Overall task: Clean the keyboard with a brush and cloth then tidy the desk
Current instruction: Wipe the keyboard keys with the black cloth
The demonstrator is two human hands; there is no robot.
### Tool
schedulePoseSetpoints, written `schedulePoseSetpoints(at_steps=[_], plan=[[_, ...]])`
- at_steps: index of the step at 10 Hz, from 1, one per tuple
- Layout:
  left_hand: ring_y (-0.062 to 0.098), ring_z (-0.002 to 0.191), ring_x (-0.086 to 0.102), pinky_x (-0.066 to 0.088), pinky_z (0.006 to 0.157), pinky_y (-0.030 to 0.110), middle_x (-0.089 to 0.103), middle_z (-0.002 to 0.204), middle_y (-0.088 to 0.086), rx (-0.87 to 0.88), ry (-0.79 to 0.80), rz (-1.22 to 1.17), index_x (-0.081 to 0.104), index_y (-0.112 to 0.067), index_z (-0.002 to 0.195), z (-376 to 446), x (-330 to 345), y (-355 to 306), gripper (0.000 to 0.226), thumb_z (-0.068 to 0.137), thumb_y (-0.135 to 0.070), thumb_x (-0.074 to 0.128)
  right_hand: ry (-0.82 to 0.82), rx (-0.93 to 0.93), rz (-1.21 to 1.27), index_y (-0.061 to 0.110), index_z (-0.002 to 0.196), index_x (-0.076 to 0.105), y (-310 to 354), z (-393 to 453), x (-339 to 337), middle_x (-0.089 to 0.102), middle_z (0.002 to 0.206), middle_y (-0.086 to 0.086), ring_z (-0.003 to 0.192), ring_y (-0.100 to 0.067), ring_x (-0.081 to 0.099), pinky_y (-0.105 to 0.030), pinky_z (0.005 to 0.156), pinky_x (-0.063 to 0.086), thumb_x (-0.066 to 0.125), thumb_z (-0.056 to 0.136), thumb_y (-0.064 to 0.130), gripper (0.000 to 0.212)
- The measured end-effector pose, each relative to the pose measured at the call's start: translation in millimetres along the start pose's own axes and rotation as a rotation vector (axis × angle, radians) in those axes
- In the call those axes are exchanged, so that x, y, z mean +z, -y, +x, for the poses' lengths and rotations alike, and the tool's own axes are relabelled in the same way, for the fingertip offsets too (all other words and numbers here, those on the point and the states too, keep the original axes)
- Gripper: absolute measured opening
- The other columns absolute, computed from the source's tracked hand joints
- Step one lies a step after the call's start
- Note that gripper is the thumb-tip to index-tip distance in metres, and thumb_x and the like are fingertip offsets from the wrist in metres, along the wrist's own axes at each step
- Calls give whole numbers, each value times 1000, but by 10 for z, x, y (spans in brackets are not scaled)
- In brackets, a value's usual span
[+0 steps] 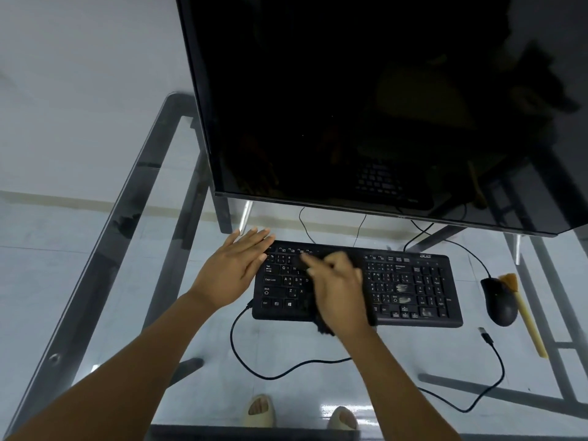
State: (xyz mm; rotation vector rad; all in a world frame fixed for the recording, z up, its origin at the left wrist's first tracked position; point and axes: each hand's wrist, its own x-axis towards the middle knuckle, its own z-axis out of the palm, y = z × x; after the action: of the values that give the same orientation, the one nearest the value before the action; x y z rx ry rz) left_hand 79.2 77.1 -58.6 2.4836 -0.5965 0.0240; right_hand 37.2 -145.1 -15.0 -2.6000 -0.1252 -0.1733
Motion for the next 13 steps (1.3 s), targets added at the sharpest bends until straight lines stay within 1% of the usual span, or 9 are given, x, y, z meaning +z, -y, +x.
schedulePoseSetpoints(at_steps=[2,4,6,8,9,10,11,12,13], plan=[[9,142,26,15,118,34,36,150,-6,9,-15,-5,39,-22,144,-5,1,15,48,102,-39,24,141,-315,-70,33,116,61,407,-177,210,54,84,3,77,-17,49,-33,67,42,65,82,20,37],[8,143,22,15,119,37,32,151,-8,-2,5,-8,35,-24,146,-21,-7,21,48,102,-40,22,-76,212,-112,21,117,68,27,196,34,58,101,-6,84,-23,56,-42,81,46,61,90,12,30],[9,142,24,16,118,37,36,150,-6,0,11,-43,37,-23,145,-12,-29,13,48,101,-39,25,67,-124,-139,21,130,60,274,24,188,57,95,-4,79,-23,56,-31,70,38,66,85,11,46],[24,140,31,19,115,52,42,147,9,-2,-148,134,48,-5,136,114,-107,-375,51,90,-19,32,-63,106,-67,24,124,65,-106,-227,-62,58,97,-2,76,-21,53,-28,68,37,52,92,22,34],[15,141,28,17,118,41,43,147,5,-3,-109,2,44,-8,140,297,84,-811,52,91,-20,31,95,-132,-102,25,99,68,179,-457,97,52,86,2,73,-17,49,-25,64,29,57,85,22,18],[12,140,29,17,117,37,46,145,3,53,-55,-28,46,-10,139,461,238,-1057,50,95,-25,29,88,-4,-46,32,93,62,-23,-534,-158,52,82,18,74,-2,52,-12,61,34,51,91,49,20],[15,140,31,16,117,39,47,144,3,119,-16,32,48,-10,138,588,374,-1203,49,97,-27,27,-41,165,-99,25,100,63,-444,-692,-365,51,78,21,75,12,55,-5,63,43,39,80,73,57],[14,143,22,8,118,42,36,151,1,82,93,112,39,-14,143,675,574,-1371,57,97,-38,16,-42,174,71,17,81,54,-491,-827,-384,53,75,4,65,-4,52,-27,65,54,61,85,56,40],[14,146,12,5,118,46,25,156,-1,53,166,225,29,-16,148,712,774,-1503,62,97,-45,8,-25,331,132,19,85,58,-661,-791,-590,58,77,5,66,-2,56,-17,63,51,64,86,51,33]])
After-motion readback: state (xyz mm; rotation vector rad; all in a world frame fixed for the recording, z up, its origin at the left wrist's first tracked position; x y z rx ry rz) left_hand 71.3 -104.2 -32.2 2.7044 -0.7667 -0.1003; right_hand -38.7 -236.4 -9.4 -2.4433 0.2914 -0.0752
